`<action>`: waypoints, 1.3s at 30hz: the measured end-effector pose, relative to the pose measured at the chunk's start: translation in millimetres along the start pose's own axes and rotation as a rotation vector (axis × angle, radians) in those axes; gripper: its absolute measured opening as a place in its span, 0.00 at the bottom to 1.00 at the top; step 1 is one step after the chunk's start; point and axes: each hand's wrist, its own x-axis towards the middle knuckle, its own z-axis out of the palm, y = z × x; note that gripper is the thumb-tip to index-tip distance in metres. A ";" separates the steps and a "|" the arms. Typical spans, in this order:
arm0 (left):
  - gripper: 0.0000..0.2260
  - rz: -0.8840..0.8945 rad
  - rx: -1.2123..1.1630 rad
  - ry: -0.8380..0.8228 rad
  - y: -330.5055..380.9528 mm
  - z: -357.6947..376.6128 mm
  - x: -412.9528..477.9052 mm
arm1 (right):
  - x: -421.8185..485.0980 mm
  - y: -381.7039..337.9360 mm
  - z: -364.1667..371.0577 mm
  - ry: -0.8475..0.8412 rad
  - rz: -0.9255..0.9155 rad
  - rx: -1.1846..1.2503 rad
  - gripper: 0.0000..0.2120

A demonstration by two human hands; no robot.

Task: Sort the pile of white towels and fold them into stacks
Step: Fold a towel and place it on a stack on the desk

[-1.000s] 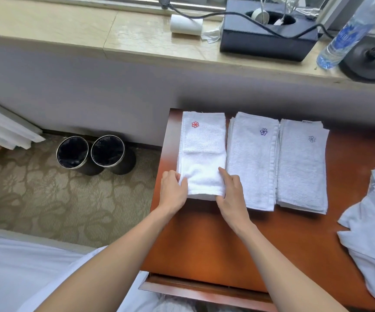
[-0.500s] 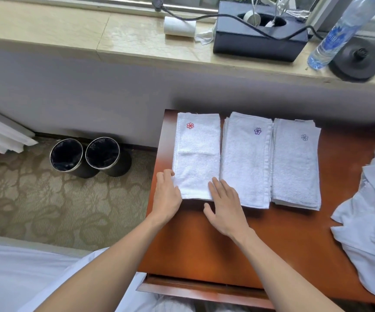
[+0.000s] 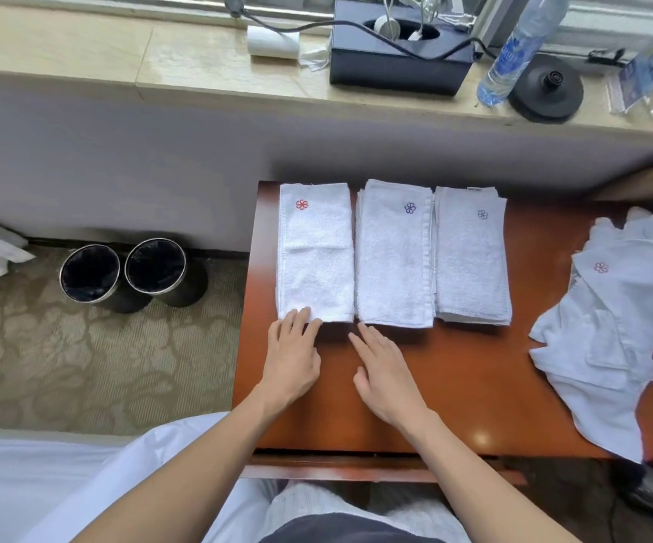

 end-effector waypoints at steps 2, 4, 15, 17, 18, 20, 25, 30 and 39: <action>0.24 -0.017 -0.012 -0.009 9.8 0.4 -10.3 | -13.2 4.7 -3.7 0.019 0.029 0.007 0.29; 0.24 -0.026 -0.030 -0.007 18.9 1.3 -20.7 | -23.7 10.4 -7.8 0.036 0.048 0.018 0.29; 0.24 0.051 -0.050 -0.063 176.8 43.6 -58.5 | -133.9 127.1 -32.3 0.118 0.177 0.098 0.27; 0.24 0.054 -0.036 -0.080 214.3 58.0 -75.6 | -168.8 155.6 -36.0 0.120 0.193 0.124 0.27; 0.24 0.060 -0.022 -0.094 231.2 65.7 -85.6 | -189.2 169.1 -36.6 0.122 0.201 0.134 0.27; 0.24 0.092 0.009 -0.109 266.0 79.8 -98.8 | -231.1 201.9 -40.8 0.144 0.245 0.155 0.27; 0.24 0.260 0.056 -0.053 378.3 79.0 -71.7 | -298.0 300.4 -99.6 0.282 0.367 0.205 0.27; 0.26 0.385 0.113 -0.054 463.2 80.9 -58.3 | -333.7 350.9 -130.4 0.362 0.388 0.197 0.26; 0.24 0.461 0.093 -0.121 548.9 114.8 -19.6 | -356.4 417.3 -158.1 0.413 0.466 0.254 0.26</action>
